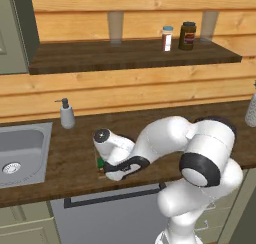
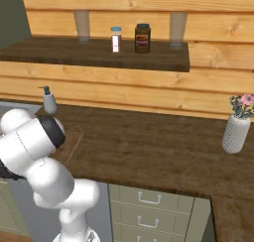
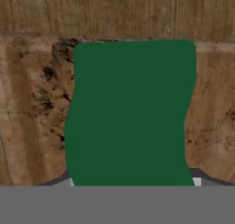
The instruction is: Pick up the sponge from the counter and clean the cutting board by briefly scrubbing or pressing down on the cutting board. Once finished, release the sponge.
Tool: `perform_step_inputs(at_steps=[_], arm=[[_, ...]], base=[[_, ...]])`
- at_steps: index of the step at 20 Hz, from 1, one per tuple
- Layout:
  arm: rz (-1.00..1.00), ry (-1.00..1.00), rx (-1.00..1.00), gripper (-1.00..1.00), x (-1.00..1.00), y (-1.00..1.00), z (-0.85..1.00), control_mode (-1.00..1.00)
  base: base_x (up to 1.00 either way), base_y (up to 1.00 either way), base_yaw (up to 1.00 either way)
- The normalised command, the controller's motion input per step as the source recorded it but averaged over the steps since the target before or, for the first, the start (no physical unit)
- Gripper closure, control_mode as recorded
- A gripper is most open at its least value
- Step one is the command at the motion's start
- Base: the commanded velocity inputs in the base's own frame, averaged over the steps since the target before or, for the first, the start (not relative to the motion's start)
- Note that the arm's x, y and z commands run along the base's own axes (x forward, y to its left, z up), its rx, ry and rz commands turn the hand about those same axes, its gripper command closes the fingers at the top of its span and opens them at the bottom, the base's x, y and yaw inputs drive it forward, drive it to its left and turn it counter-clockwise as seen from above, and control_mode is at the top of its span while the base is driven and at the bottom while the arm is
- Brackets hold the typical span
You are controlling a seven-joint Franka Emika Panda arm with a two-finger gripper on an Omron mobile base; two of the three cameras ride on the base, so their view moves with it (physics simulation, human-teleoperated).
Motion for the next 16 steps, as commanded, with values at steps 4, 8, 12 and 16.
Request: perform_step_inputs(at_steps=[4, 8, 12, 16], arm=[[0.02, 0.02, 0.01, 1.00, -0.46, 0.00, 0.00, -1.00], [0.00, 0.06, 0.00, 1.00, 0.53, -0.13, 0.00, -1.00], [-0.01, 0.09, 0.00, 1.00, 0.67, -0.69, 0.00, -1.00], [0.00, 0.03, 0.00, 1.00, 0.44, -0.92, 0.00, -1.00]], base=[[0.00, 0.00, 0.00], [0.00, 0.00, 0.00], [0.00, 0.00, 0.00], [0.00, 0.00, 0.00]])
